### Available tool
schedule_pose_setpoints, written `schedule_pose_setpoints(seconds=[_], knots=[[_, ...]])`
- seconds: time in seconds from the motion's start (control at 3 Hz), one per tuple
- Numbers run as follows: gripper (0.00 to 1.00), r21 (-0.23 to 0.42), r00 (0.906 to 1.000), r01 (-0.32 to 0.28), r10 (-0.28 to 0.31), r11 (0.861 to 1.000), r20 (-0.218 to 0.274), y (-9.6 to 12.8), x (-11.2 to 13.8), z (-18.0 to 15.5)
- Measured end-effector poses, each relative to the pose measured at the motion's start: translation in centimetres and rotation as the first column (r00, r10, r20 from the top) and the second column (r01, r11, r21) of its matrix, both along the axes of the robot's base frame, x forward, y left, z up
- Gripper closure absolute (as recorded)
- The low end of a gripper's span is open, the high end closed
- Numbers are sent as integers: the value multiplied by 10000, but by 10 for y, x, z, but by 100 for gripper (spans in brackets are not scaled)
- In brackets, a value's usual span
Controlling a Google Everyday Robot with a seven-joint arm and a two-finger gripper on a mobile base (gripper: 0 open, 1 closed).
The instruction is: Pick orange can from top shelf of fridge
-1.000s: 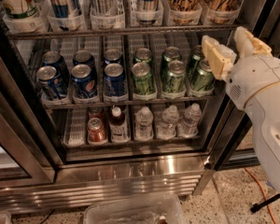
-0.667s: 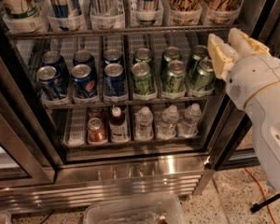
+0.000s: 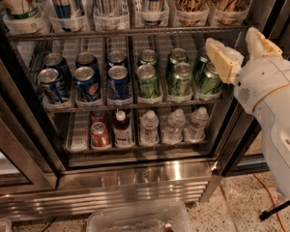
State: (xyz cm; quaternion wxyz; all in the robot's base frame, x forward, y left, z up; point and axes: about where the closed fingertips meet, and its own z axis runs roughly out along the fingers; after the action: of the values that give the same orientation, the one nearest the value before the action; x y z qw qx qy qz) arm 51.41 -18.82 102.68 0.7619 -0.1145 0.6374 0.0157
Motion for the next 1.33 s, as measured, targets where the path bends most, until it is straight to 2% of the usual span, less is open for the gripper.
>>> schedule_pose_setpoints(seconds=[0.67,1.33], knots=[[31,355,10000,93,-94,9993,12,-3,9,3],[29,729,9995,53,-75,9973,298,-10,30,18]])
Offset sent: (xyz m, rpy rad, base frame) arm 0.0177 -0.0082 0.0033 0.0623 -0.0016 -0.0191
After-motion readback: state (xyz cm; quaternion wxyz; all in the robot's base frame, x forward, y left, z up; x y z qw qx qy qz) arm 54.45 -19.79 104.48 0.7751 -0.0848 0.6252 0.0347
